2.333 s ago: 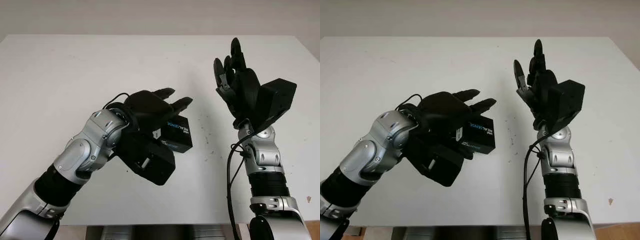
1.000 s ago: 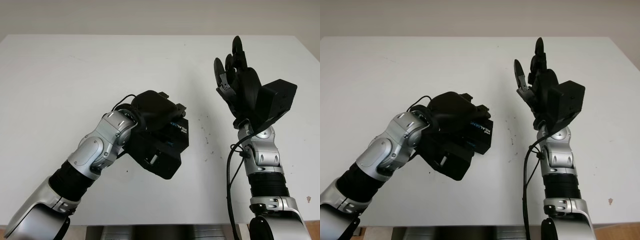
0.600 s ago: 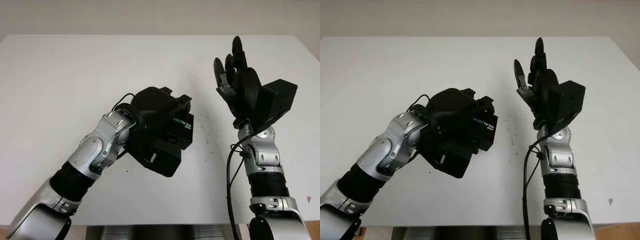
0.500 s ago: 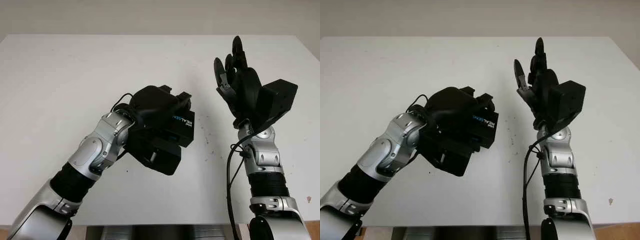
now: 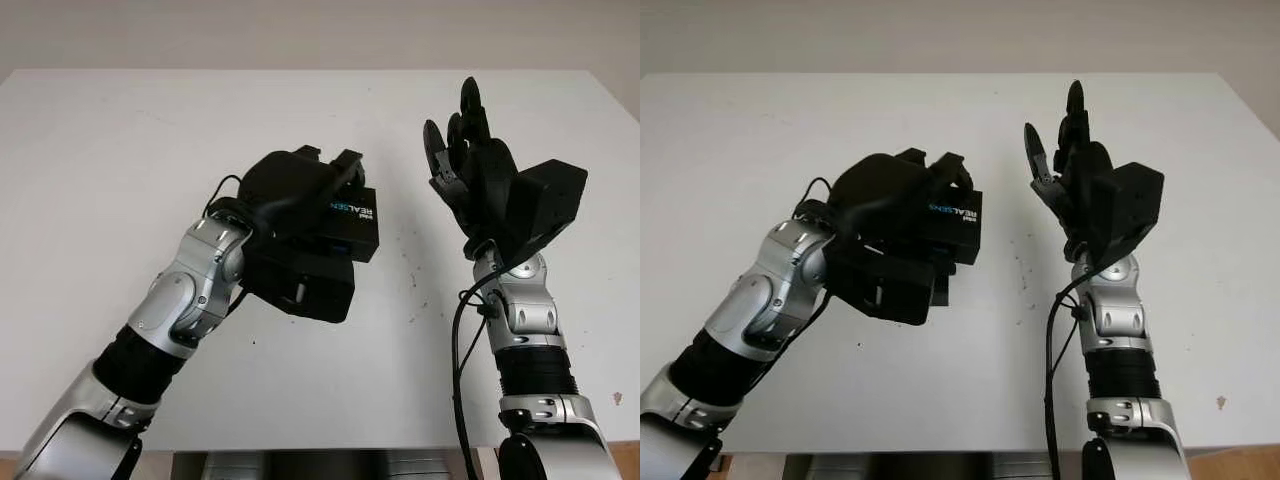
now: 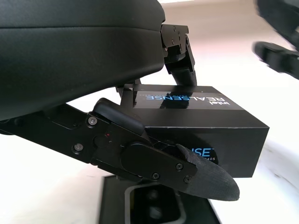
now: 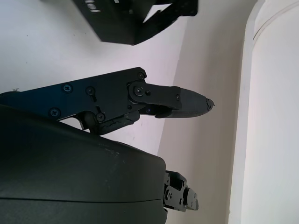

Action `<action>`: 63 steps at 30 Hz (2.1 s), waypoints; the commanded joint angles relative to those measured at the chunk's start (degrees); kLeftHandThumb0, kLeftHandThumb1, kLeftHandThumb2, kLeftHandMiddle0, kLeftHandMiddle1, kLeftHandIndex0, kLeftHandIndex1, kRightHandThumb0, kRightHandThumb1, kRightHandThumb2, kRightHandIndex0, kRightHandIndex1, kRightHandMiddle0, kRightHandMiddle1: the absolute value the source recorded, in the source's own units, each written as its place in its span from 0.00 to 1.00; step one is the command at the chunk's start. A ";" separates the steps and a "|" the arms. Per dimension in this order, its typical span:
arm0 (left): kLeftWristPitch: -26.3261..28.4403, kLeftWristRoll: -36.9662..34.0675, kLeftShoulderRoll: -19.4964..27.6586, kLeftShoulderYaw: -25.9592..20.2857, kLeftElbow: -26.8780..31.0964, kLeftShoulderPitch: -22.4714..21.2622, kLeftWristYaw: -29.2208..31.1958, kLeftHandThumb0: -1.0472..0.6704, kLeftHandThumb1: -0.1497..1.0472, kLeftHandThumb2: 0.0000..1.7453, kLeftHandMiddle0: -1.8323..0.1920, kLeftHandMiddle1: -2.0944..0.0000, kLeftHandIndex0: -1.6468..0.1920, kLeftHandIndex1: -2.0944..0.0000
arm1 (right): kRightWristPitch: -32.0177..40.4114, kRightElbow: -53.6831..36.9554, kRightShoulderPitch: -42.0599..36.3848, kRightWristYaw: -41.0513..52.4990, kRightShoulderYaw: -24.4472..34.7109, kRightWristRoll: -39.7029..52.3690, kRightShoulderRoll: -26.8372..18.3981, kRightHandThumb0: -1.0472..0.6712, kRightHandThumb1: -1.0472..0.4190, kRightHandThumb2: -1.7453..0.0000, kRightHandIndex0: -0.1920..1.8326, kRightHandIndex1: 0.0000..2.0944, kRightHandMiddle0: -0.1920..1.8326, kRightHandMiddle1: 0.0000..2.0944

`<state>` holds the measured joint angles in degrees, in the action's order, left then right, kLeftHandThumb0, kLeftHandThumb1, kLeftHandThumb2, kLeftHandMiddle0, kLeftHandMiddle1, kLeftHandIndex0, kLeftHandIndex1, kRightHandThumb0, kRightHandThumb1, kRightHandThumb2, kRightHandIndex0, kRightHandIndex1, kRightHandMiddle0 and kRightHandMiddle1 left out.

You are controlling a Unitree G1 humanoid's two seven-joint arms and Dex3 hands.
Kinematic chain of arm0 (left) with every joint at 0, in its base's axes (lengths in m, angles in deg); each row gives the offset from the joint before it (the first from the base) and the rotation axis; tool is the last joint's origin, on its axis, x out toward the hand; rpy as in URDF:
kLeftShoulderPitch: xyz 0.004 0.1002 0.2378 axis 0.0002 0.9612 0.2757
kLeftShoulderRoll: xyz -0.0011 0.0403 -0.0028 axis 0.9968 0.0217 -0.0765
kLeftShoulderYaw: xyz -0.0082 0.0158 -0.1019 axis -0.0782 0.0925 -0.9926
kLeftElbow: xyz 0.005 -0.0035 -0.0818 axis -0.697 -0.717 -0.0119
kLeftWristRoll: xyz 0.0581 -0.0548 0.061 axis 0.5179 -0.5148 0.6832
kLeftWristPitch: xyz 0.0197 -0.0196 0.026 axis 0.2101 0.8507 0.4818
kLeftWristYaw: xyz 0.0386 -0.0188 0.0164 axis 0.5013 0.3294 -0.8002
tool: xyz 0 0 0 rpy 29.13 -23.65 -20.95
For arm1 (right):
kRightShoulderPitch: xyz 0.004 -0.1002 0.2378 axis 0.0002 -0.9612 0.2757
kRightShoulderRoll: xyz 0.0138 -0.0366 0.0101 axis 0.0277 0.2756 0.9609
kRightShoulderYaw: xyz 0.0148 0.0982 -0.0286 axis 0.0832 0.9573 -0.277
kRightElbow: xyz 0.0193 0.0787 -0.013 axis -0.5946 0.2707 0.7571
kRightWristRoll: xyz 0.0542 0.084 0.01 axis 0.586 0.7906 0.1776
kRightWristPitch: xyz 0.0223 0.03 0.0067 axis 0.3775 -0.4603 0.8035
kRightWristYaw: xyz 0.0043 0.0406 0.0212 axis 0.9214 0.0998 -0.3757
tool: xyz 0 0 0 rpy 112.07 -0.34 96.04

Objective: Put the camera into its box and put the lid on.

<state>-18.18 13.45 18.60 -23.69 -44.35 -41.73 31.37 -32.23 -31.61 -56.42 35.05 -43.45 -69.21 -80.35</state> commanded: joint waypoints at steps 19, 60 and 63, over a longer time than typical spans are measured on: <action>3.36 -3.22 3.23 -5.68 10.61 9.13 2.99 0.47 1.00 0.13 0.71 0.00 0.83 0.35 | 0.91 -1.83 -0.35 1.09 -0.41 0.52 0.33 0.30 0.00 0.74 0.00 0.00 0.00 0.00; -3.10 -4.20 1.40 -3.06 2.59 13.92 -7.48 0.47 1.00 0.17 0.65 0.00 0.93 0.17 | 0.97 -2.13 -0.75 1.95 -0.43 0.56 0.04 0.29 0.00 0.74 0.00 0.00 0.00 0.00; -1.09 -4.56 0.18 -2.65 3.58 14.19 -5.44 0.47 1.00 0.18 0.66 0.00 0.96 0.04 | 0.98 -2.18 -0.80 2.09 -0.39 0.64 0.00 0.28 0.00 0.74 0.00 0.00 0.00 0.00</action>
<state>-19.59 9.07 19.18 -26.93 -41.76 -28.49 25.34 -30.94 -32.35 -56.78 37.14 -44.10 -68.92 -80.31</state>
